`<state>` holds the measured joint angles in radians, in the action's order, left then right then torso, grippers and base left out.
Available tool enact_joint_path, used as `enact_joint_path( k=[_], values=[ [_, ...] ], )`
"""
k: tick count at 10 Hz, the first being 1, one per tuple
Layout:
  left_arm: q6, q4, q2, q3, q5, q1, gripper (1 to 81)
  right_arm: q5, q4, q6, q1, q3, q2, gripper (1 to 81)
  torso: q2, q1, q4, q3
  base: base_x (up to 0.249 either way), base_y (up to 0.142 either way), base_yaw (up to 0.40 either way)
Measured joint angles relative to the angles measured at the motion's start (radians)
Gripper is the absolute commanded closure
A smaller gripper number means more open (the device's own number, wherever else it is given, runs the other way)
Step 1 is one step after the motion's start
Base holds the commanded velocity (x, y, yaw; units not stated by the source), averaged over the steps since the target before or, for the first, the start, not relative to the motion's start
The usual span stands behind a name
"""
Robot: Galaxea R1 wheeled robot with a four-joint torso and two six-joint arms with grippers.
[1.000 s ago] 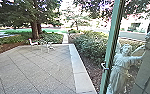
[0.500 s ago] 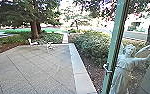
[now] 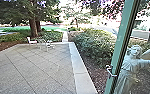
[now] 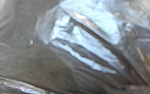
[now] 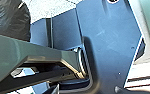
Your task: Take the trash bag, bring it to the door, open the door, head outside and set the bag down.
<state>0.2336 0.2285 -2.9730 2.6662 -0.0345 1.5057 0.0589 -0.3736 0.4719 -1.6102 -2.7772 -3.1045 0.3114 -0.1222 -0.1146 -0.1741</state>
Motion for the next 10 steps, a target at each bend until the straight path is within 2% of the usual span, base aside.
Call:
enact_joint_path(
  k=[2, 5, 10],
  values=[
    [0.000, 0.000, 0.000, 0.000, 0.013, 0.026, 81.1, -0.010, -0.001, 0.000, -0.025, 0.000, 0.001, 1.0, 0.001, 0.001, 0.000, 0.000, 0.111, 0.000, 0.000],
    [0.000, 0.000, 0.000, 0.000, 0.003, 0.008, 81.1, -0.002, -0.001, 0.000, -0.005, 0.000, 0.001, 1.0, 0.000, 0.002, 0.000, 0.000, 0.111, 0.000, 0.000],
    [0.000, 0.000, -0.003, -0.004, 0.009, 0.010, 81.1, -0.006, -0.001, 0.000, -0.009, -0.002, -0.001, 1.0, -0.001, 0.001, 0.000, 0.000, 0.112, 0.081, 0.000]
  ],
)
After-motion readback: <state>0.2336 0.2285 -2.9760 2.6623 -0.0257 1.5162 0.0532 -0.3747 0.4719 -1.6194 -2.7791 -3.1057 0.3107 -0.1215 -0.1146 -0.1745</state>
